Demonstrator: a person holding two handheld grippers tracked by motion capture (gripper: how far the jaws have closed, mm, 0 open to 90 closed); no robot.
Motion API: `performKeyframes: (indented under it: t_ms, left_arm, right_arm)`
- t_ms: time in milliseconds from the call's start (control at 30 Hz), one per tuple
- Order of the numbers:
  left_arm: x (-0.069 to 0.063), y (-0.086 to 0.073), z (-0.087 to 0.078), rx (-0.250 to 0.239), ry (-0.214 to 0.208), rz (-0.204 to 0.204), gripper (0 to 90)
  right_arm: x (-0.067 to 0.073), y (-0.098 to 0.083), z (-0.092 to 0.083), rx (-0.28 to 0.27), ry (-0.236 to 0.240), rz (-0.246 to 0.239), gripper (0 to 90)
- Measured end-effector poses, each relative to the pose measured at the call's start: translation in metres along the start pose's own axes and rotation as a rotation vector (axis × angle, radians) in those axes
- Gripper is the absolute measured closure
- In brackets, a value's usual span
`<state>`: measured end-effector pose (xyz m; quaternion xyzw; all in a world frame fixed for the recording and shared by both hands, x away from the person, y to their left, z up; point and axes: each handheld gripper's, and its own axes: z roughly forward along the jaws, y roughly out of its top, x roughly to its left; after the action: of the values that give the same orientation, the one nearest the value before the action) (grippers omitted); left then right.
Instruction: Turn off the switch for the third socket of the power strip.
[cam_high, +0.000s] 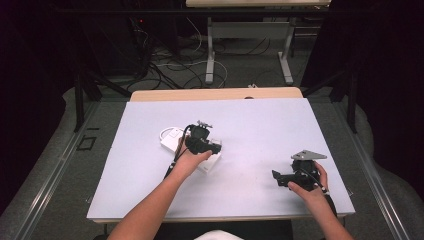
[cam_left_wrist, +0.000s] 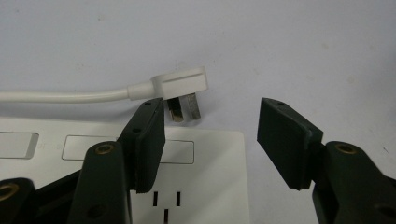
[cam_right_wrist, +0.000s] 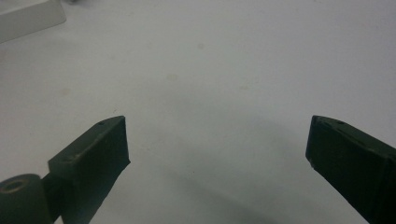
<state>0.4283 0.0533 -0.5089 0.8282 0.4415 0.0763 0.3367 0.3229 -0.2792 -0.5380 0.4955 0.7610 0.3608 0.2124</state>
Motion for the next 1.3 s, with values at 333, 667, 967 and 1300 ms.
performKeyframes:
  t_ms: [333, 667, 967, 1300]
  left_arm:
    - [0.0, -0.001, -0.006, -0.028, 0.017, 0.022, 35.3]
    - [0.0, -0.001, -0.011, -0.053, 0.01, 0.038, 33.9]
    - [-0.003, 0.003, -0.019, -0.065, -0.008, 0.041, 32.5]
    - [-0.008, 0.005, -0.026, -0.062, -0.027, 0.022, 29.4]
  right_arm:
    - [0.0, 0.0, 0.0, 0.003, -0.003, 0.005, 5.5]
    - [0.0, 0.0, 0.0, 0.001, -0.001, 0.002, 5.5]
    - [0.0, 0.0, 0.0, 0.002, -0.001, 0.001, 5.5]
    - [0.0, 0.0, -0.001, 0.0, 0.0, 0.002, 5.5]
